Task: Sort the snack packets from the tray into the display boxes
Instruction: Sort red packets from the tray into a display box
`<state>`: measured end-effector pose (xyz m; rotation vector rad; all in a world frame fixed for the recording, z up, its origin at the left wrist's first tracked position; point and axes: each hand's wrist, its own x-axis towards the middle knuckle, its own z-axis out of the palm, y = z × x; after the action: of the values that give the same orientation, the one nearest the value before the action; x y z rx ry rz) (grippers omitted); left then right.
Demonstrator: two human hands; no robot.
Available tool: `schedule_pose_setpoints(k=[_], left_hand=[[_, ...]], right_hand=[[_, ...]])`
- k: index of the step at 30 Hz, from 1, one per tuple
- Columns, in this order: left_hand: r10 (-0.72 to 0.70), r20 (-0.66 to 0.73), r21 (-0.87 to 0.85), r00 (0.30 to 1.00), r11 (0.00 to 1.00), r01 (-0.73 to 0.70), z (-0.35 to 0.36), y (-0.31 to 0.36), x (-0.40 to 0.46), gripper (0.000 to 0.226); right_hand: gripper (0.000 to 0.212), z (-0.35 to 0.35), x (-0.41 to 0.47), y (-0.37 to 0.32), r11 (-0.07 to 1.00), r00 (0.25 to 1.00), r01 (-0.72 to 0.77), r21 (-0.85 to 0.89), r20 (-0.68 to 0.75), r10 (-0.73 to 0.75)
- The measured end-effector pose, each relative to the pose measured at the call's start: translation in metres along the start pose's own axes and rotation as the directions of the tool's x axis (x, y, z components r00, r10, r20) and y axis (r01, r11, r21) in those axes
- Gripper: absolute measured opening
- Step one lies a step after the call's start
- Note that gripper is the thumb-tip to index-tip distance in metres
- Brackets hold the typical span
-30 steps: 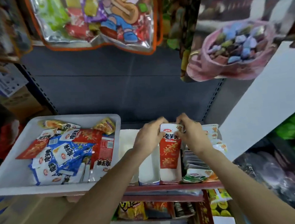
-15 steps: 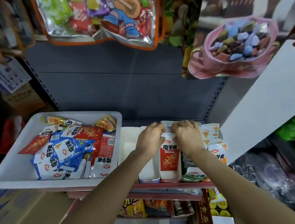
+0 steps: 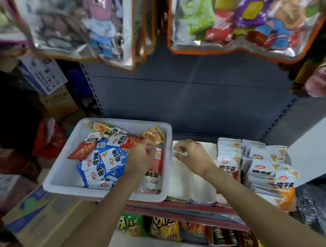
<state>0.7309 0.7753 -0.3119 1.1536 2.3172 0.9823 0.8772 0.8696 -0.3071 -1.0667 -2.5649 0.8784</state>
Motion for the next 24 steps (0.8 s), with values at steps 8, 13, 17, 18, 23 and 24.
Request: schedule_pose_setpoints(k=[8,13,17,18,23,24], left_hand=[[-0.221,0.185,0.17,0.958,0.967,0.19,-0.049,-0.095,0.028,0.05],[-0.242,0.292,0.223,0.925,0.958,0.18,-0.068,-0.121,0.032,0.051],[-0.246,0.336,0.201,0.909,0.962,0.186,-0.075,-0.13,0.036,0.048],[-0.248,0.339,0.196,0.907,0.962,0.19,-0.076,-0.132,0.037,0.047],[-0.21,0.365,0.234,0.907,0.964,0.128,-0.078,-0.139,0.036,0.055],[-0.202,0.363,0.22,0.91,0.967,0.127,-0.077,-0.14,0.036,0.051]], right_hand=[[0.046,0.073,0.053,-0.061,0.997,0.985,-0.048,-0.059,0.164,0.057],[0.073,0.11,0.084,-0.079,0.989,0.957,-0.109,-0.104,0.258,0.132],[0.084,0.13,0.1,-0.077,0.972,0.946,-0.106,-0.209,0.28,0.163],[0.085,0.133,0.1,-0.076,0.968,0.947,-0.104,-0.229,0.275,0.166],[0.058,0.146,0.084,-0.082,0.885,0.982,-0.06,-0.461,0.133,0.136],[0.058,0.149,0.082,-0.082,0.888,0.982,-0.044,-0.457,0.143,0.122]])
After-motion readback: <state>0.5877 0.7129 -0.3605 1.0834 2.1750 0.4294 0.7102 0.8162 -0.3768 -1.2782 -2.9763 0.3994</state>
